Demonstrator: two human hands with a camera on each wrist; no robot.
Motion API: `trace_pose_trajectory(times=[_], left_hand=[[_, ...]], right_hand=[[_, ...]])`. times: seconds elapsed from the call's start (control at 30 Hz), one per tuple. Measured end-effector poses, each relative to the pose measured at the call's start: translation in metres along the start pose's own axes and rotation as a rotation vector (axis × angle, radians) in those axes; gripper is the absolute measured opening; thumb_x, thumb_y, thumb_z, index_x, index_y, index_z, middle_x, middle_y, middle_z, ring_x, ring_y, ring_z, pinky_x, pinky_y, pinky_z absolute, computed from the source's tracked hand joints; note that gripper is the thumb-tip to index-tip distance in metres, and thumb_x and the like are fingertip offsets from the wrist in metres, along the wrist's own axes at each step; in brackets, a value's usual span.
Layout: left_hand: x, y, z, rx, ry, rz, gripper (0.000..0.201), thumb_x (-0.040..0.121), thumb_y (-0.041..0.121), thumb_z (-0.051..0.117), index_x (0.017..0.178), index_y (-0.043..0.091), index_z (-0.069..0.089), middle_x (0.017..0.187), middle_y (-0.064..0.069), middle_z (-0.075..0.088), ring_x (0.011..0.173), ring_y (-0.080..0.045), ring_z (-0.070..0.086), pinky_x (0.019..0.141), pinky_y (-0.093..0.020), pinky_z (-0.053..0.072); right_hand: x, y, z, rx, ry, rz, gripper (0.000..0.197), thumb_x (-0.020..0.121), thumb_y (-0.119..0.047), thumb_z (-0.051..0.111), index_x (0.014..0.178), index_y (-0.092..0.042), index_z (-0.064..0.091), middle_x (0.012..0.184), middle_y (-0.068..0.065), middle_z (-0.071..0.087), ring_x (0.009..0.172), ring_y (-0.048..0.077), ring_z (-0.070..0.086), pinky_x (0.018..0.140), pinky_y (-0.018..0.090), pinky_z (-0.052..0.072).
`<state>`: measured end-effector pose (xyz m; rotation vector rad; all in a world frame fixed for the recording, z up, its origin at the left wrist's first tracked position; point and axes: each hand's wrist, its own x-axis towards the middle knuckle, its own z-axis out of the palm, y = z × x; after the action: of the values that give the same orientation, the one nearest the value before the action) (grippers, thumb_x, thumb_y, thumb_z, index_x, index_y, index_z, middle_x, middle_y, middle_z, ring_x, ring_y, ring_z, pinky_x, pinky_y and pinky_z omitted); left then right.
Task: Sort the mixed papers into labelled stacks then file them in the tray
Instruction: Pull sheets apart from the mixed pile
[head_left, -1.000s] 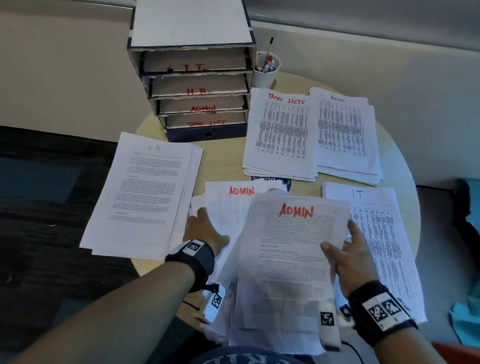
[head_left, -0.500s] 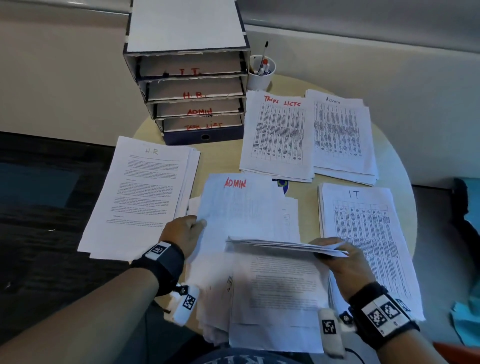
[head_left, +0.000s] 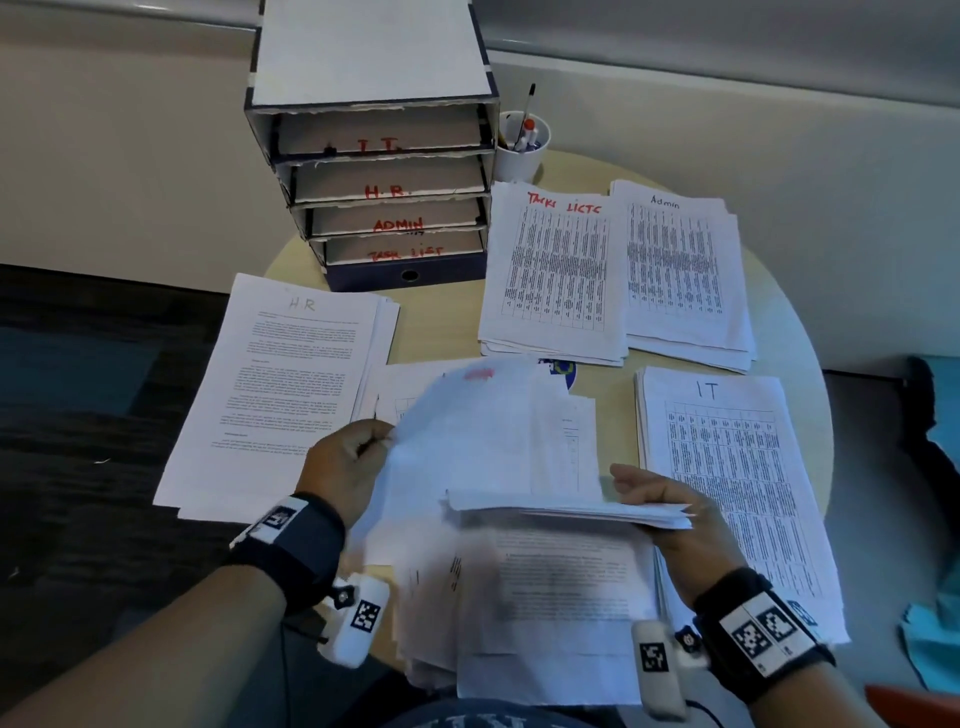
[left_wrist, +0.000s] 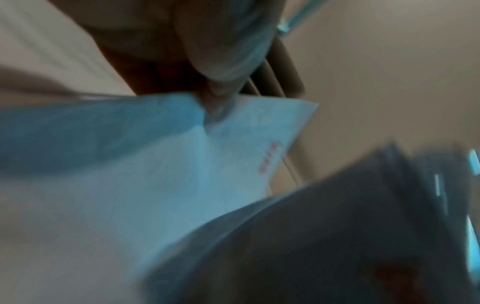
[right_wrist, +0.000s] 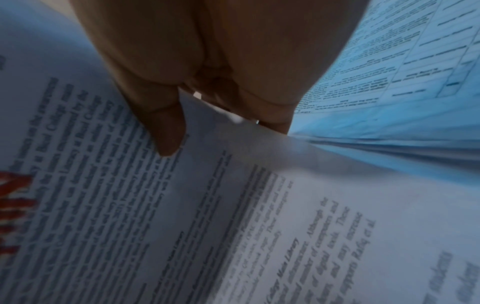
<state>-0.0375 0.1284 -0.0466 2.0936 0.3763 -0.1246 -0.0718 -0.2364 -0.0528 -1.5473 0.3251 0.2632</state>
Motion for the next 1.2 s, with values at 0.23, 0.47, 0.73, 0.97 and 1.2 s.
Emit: trace_pose_trajectory(times=[0.23, 0.47, 0.73, 0.97, 1.2], left_hand=[[-0.013, 0.006, 0.007, -0.363, -0.588, -0.27, 0.004, 0.079, 0.0, 0.066, 0.083, -0.001, 0.067, 0.079, -0.008, 0.068, 0.07, -0.021, 0.06, 0.062, -0.029, 0.047], [0.004, 0.013, 0.024, -0.166, -0.542, -0.324, 0.05, 0.086, -0.014, 0.045, 0.062, 0.022, 0.069, 0.081, 0.0, 0.07, 0.072, -0.012, 0.065, 0.064, -0.028, 0.05], [0.017, 0.013, 0.064, 0.554, -0.265, -0.305, 0.085, 0.07, 0.058, 0.07, 0.136, 0.017, 0.034, 0.125, -0.011, 0.053, 0.106, -0.033, 0.059, 0.084, -0.042, 0.053], [0.022, 0.008, 0.066, 0.477, -0.235, -0.339, 0.053, 0.077, 0.038, 0.074, 0.118, 0.022, 0.043, 0.095, 0.003, 0.059, 0.079, -0.018, 0.061, 0.07, -0.031, 0.055], [0.021, 0.019, 0.075, 0.58, -0.248, -0.318, 0.074, 0.072, 0.04, 0.079, 0.126, 0.011, 0.038, 0.124, -0.013, 0.045, 0.107, -0.035, 0.059, 0.079, -0.038, 0.049]], right_hand=[[0.01, 0.003, 0.011, 0.04, -0.033, 0.051, 0.013, 0.08, 0.002, 0.072, 0.075, -0.01, 0.074, 0.113, 0.004, 0.074, 0.107, 0.03, 0.067, 0.086, 0.032, 0.059], [0.011, -0.002, 0.013, -0.06, 0.136, 0.048, 0.02, 0.082, 0.008, 0.068, 0.097, -0.004, 0.072, 0.093, 0.016, 0.076, 0.09, 0.038, 0.072, 0.083, 0.049, 0.058], [0.006, -0.001, 0.007, 0.134, 0.094, 0.147, 0.041, 0.089, 0.007, 0.059, 0.126, -0.009, 0.055, 0.111, 0.019, 0.073, 0.102, 0.04, 0.07, 0.085, 0.056, 0.056], [0.005, 0.003, 0.011, -0.28, 0.268, 0.09, 0.023, 0.09, 0.001, 0.064, 0.096, -0.02, 0.07, 0.086, 0.0, 0.075, 0.086, 0.025, 0.071, 0.075, 0.033, 0.055], [0.003, 0.009, -0.006, -0.083, 0.069, 0.086, 0.056, 0.073, 0.035, 0.035, 0.064, -0.012, 0.065, 0.086, 0.016, 0.072, 0.083, 0.031, 0.068, 0.073, 0.037, 0.058]])
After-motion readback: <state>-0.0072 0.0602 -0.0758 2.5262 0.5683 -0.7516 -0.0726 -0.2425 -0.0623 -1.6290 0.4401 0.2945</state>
